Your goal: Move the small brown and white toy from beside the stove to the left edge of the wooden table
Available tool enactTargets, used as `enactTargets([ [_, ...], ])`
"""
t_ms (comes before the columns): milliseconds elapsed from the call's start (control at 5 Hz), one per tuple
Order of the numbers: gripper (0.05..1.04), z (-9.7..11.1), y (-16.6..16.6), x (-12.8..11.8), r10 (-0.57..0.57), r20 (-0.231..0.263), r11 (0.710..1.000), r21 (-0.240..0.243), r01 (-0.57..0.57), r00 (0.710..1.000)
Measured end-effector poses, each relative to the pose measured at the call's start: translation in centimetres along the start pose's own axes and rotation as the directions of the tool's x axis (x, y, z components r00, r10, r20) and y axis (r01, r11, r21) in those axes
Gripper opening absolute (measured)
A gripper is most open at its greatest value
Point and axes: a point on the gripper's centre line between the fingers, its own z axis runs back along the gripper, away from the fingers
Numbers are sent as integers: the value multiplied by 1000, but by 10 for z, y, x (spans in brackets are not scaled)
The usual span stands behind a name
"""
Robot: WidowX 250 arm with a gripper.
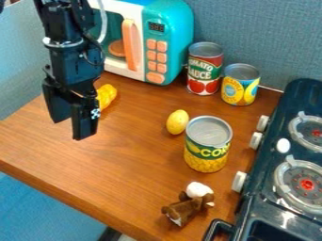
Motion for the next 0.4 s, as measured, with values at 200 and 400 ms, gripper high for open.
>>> enactTargets([
  [200,1001,-6,0,-1,1,-18,1000,-8,-1,1000],
  [400,1001,-12,-24,14,-93,16,996,8,93,996],
])
